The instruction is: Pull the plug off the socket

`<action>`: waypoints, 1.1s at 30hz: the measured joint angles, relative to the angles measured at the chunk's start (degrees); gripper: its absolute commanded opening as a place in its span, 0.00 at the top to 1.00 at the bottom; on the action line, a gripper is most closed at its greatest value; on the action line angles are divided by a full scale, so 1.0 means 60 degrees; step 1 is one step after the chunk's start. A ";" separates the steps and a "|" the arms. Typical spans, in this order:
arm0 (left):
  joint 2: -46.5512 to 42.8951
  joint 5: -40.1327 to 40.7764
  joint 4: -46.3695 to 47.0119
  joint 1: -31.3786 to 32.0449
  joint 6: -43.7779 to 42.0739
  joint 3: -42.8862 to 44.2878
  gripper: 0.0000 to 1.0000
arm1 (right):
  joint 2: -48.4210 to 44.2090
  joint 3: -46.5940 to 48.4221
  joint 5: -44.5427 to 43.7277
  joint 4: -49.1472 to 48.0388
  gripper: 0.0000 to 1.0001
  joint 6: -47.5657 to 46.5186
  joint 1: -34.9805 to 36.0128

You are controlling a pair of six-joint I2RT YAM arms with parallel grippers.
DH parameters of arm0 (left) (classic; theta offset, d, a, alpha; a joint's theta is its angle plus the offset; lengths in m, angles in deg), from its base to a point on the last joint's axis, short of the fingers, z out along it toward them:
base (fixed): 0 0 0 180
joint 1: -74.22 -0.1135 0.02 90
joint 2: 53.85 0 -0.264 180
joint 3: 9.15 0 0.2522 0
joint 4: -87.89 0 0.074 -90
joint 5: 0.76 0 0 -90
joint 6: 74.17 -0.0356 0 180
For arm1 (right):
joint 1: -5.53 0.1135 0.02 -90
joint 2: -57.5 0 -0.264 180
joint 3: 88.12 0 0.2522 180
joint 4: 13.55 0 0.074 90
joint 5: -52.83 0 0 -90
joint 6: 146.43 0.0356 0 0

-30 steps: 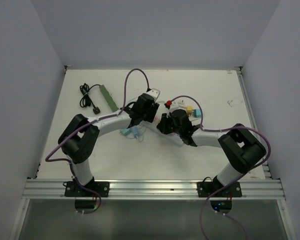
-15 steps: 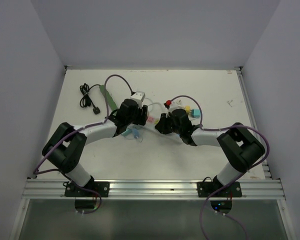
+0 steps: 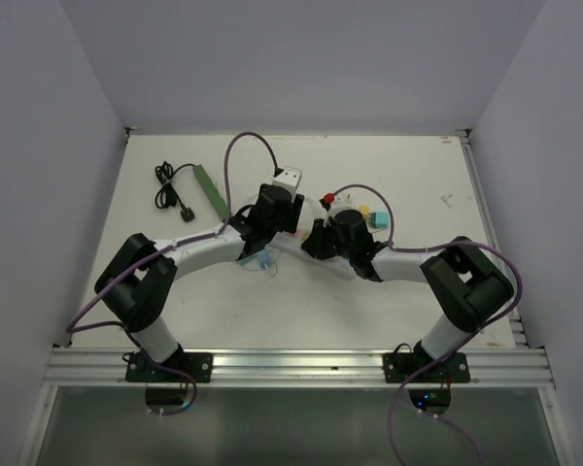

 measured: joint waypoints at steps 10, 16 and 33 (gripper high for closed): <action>-0.0051 0.0401 -0.0590 0.0047 0.0113 0.0375 1.00 | -0.0004 -0.0007 0.0262 -0.0106 0.69 0.0022 -0.0022; -0.0284 -0.0761 -0.0627 -0.0721 0.0521 0.0470 0.89 | -0.0841 -0.0627 0.0681 -0.0015 0.46 0.0266 -0.0033; 0.2929 -0.4681 -0.0710 -0.1344 0.2342 0.3796 0.63 | -0.5945 -0.1144 0.0098 0.3880 0.31 0.0240 -0.0882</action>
